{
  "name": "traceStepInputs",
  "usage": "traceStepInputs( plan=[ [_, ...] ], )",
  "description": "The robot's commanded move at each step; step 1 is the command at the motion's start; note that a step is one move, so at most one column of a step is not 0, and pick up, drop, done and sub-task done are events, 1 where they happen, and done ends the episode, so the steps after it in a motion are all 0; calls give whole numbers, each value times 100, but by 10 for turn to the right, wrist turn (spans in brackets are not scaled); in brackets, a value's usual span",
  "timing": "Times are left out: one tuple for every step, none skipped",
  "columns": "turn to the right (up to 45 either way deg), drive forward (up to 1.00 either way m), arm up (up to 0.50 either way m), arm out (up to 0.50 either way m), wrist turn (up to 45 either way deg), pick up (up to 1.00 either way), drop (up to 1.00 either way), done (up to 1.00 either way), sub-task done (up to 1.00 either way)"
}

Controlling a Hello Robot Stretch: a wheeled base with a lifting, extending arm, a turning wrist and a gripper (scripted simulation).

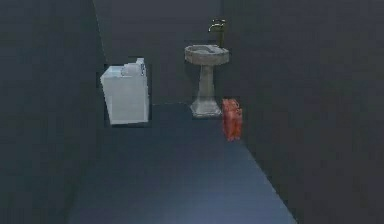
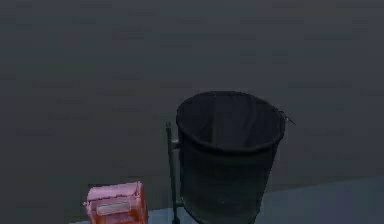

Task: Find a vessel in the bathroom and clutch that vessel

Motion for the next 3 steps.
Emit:
traceStepInputs(
  plan=[
    [90, 0, 0, 0, 0, 0, 0, 0, 0],
    [0, 100, 0, 0, 0, 0, 0, 0, 0],
    [90, 0, 0, 0, 0, 0, 0, 0, 0]
  ],
)
